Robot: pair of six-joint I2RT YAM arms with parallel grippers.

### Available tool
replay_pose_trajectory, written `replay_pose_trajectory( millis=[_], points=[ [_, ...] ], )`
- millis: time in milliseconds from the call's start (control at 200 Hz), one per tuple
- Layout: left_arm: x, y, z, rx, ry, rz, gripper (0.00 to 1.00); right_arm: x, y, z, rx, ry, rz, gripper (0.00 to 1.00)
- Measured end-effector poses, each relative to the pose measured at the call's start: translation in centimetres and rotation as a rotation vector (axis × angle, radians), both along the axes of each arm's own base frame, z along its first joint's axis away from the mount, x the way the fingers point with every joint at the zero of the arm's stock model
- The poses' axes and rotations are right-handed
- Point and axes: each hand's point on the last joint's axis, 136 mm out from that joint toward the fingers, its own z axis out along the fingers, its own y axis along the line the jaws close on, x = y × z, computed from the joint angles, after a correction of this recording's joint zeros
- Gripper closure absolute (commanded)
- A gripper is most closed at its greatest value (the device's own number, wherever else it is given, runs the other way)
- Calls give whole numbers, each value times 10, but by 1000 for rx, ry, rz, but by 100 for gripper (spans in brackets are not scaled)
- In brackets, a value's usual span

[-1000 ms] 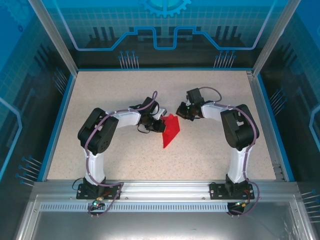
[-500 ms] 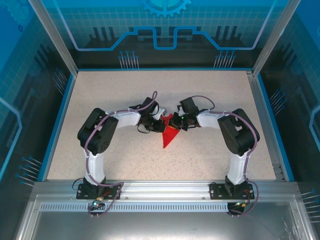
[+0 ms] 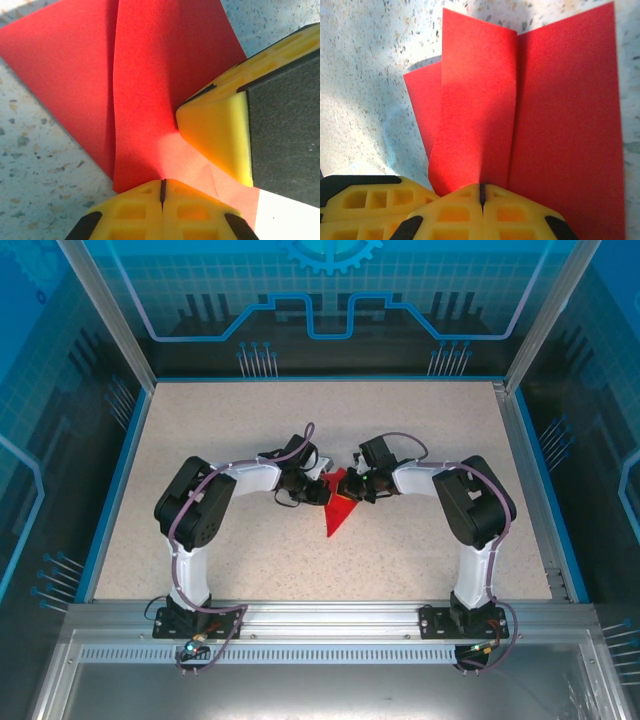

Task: Fold a paper plane with a square sheet of paper (pick it up from the middle)
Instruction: Fourth fold the wing at the center of the table.

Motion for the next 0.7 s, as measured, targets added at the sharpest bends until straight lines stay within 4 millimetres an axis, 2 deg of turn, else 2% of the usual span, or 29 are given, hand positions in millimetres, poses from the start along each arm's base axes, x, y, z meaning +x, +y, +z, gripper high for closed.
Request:
replay_pose_trajectory(
  millis=[215, 325, 420, 505, 700],
  points=[
    [-10, 4, 11, 7, 50, 40, 94, 0, 1, -1, 32, 15, 15, 100],
    [-8, 3, 32, -22, 24, 63, 90, 0, 1, 0, 46, 21, 20, 100],
    [-5, 0, 56, -68, -11, 84, 91, 0, 1, 0, 54, 23, 23, 100],
    [-5, -5, 68, -111, -19, 92, 92, -1, 1, 0, 63, 27, 26, 100],
    [-17, -20, 64, -158, 23, 60, 96, -1, 1, 0, 94, 42, 35, 100]
  ],
)
